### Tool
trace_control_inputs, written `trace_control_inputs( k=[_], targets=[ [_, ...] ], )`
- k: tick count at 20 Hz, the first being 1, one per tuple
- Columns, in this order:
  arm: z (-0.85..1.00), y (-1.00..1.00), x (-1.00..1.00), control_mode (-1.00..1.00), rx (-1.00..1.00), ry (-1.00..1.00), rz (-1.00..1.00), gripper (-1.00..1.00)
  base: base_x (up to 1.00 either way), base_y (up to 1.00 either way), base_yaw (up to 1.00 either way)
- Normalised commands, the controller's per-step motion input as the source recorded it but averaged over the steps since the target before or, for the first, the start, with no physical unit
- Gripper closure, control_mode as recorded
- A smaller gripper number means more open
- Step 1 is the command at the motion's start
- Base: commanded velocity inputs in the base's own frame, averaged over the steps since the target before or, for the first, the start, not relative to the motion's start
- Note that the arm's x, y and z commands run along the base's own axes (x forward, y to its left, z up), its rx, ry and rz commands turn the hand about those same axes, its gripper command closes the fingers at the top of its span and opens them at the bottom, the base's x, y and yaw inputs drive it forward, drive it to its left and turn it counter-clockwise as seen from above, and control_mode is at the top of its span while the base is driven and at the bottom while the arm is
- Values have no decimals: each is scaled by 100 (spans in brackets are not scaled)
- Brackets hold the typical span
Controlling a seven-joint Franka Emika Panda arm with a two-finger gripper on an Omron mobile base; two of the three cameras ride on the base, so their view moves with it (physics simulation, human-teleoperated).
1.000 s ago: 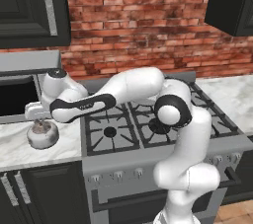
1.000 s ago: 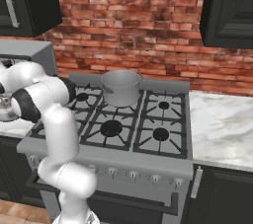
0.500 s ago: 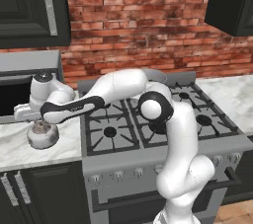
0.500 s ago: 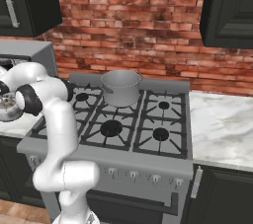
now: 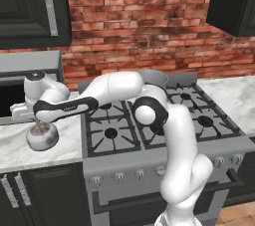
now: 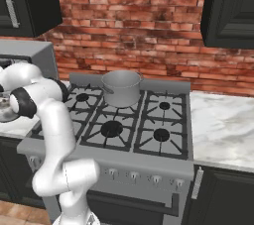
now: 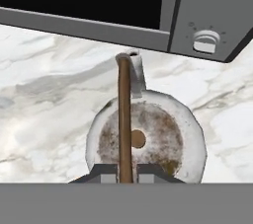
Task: Pick the kettle from the counter and place it on a stove burner. Then turn the burner on.
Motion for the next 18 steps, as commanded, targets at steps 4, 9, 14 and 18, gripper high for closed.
trace_control_inputs(
  k=[4, 9, 14, 18],
  targets=[
    [-13, -19, 0, -100, 0, 0, -5, 100, 0, 0, 0],
    [9, -42, -4, -100, 1, 0, -6, 100, 0, 0, 0],
    [32, -54, -16, -100, 2, 0, -8, 100, 0, 0, 0],
    [32, -55, -18, -100, 0, 0, -7, 100, 0, 0, 0]
  ],
)
